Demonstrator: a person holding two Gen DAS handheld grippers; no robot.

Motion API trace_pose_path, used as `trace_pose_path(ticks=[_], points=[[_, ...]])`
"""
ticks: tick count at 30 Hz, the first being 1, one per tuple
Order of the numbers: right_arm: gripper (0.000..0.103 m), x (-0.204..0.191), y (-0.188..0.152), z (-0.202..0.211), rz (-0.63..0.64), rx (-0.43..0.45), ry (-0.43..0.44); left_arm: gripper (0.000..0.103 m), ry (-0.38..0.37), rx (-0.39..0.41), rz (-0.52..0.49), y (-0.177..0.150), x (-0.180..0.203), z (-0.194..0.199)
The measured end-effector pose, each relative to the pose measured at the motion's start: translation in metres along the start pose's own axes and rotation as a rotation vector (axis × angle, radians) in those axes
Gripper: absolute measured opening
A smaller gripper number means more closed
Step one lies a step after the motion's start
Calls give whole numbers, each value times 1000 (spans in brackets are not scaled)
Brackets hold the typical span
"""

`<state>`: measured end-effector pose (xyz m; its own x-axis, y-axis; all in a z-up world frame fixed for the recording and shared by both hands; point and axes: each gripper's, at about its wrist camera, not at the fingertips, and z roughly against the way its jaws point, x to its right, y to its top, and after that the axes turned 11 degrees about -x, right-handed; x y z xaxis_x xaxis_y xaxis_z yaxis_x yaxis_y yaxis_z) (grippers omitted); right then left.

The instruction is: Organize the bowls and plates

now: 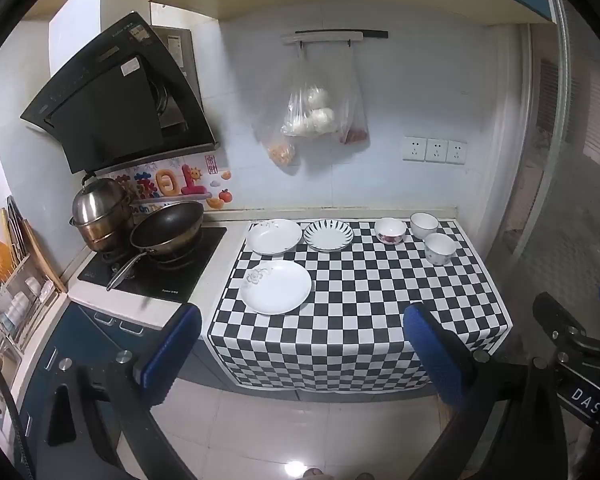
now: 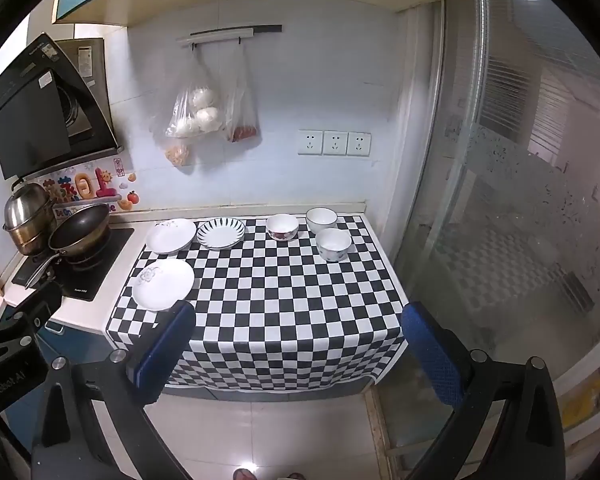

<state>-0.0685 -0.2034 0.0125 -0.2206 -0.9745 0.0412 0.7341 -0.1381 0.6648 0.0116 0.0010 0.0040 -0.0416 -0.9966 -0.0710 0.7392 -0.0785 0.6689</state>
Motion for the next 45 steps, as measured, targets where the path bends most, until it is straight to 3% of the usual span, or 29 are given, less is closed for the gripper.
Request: trace_pose_path(ticks=[45], points=[[103, 9, 11, -11, -26, 25, -18, 103, -6, 2, -3, 7, 5, -5]])
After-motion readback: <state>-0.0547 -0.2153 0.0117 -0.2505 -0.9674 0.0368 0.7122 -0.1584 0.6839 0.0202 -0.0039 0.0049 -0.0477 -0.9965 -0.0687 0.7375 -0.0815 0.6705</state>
